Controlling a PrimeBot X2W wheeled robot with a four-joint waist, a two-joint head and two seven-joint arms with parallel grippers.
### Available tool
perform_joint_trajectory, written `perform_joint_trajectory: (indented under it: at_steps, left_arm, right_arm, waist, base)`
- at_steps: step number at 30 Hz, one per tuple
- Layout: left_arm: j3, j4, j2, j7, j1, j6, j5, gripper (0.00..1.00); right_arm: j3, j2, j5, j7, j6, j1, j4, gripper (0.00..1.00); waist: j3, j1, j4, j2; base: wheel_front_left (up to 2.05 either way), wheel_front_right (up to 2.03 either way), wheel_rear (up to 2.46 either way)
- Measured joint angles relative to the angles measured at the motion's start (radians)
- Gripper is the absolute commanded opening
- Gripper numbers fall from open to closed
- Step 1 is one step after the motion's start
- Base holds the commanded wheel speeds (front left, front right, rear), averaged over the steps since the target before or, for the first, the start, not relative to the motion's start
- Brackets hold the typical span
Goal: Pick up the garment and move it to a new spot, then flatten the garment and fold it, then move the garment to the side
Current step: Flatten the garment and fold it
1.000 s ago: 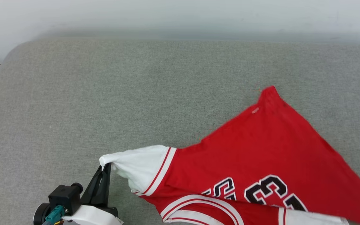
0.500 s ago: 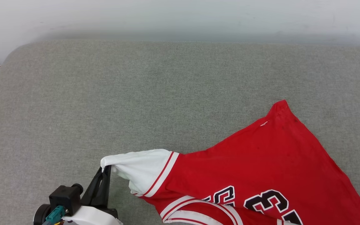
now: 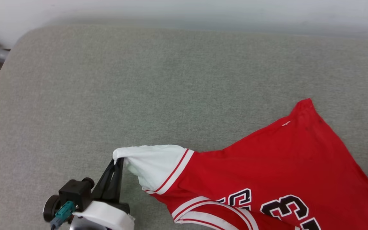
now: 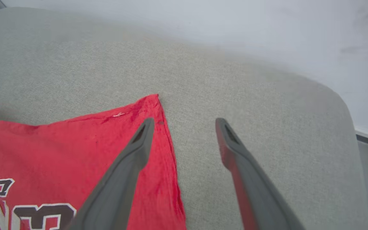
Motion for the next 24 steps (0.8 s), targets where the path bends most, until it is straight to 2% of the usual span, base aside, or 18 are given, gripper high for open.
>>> perform_joint_trajectory:
  at_steps: [5,9,12,17,24]
  left_arm:
    - [-0.020,-0.001,-0.016,0.000,-0.043,-0.010,0.012,0.00]
    - [-0.030,0.001,-0.029,-0.002,-0.069,-0.018,0.020,0.00]
    - [-0.039,0.002,-0.040,-0.004,-0.081,-0.020,0.026,0.00]
    - [-0.050,0.004,-0.058,-0.008,-0.109,-0.031,0.035,0.00]
    - [-0.051,0.014,-0.084,-0.009,-0.136,-0.041,0.043,0.00]
  right_arm:
    - [0.159,-0.043,-0.039,0.137,0.000,-0.195,0.053,1.00]
    - [0.289,-0.085,-0.050,0.245,0.000,-0.317,0.152,1.00]
    - [0.367,-0.089,-0.051,0.308,0.000,-0.393,0.226,1.00]
    - [0.453,-0.070,-0.067,0.330,0.000,-0.499,0.354,1.00]
    - [0.550,-0.017,-0.080,0.288,0.000,-0.567,0.523,1.00]
  waist:
    - [0.035,0.0001,0.034,0.0000]
    - [0.061,0.0001,0.063,0.0000]
    - [0.081,0.0002,0.082,0.0000]
    - [0.116,0.0001,0.110,0.0000]
    - [0.165,0.0002,0.138,-0.0001]
  base:
    - [0.00,0.00,0.00]
    - [0.00,0.00,0.00]
    - [0.00,0.00,0.00]
    - [0.00,0.00,0.00]
    - [0.00,0.00,0.00]
